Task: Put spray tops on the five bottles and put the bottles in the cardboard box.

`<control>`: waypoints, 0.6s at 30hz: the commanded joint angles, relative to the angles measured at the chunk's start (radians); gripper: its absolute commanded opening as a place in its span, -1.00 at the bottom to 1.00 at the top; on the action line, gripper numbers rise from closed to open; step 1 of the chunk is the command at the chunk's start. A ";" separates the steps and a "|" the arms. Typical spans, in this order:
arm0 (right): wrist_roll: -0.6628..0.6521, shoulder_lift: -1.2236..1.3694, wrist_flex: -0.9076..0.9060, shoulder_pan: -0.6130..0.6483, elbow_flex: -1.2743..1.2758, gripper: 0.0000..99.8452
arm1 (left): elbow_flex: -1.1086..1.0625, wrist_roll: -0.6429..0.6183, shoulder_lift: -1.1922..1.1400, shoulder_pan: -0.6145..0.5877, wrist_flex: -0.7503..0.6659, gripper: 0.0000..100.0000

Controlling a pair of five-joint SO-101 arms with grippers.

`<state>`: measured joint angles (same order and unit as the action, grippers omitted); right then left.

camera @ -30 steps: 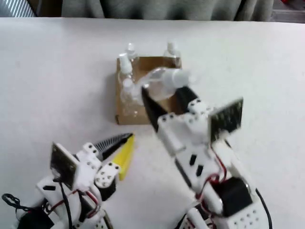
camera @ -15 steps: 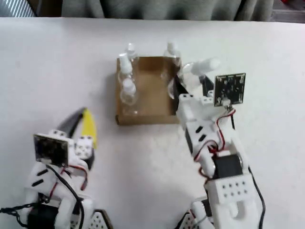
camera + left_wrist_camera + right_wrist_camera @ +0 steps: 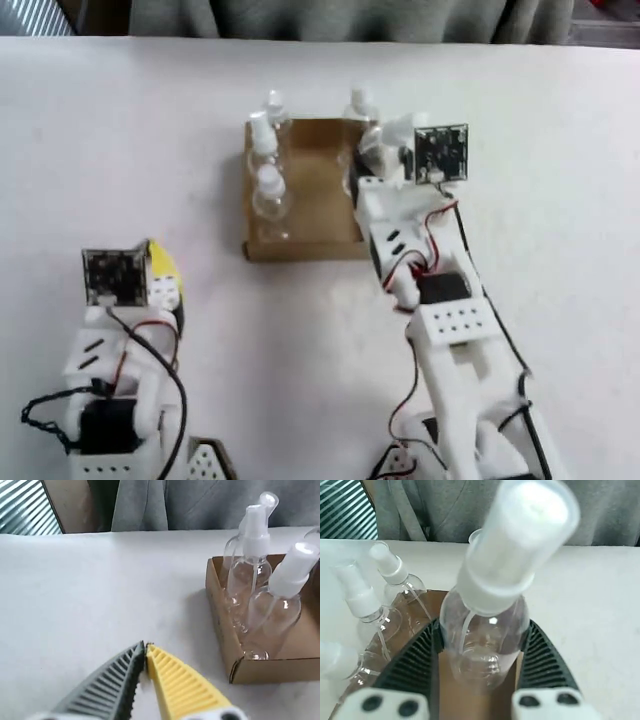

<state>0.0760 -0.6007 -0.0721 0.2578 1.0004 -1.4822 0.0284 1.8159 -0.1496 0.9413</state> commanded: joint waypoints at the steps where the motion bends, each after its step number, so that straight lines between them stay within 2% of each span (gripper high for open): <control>1: 0.009 0.045 0.084 -0.010 -0.015 -0.97 | -0.034 0.011 0.015 -0.012 -0.049 -0.96; 6: 0.008 0.127 0.183 -0.004 -0.020 -0.97 | -0.057 0.011 0.015 -0.013 -0.046 -0.96; 10: 0.008 0.220 0.193 -0.010 -0.072 -0.97 | -0.114 0.012 0.015 -0.007 -0.051 -0.96; 18: 0.009 0.392 0.194 -0.005 -0.163 -0.97 | -0.210 0.129 0.015 -0.012 -0.114 -0.96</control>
<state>0.0760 -0.2232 0.0967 0.2578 0.9099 -1.6939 0.1250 1.8205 -0.1527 0.8600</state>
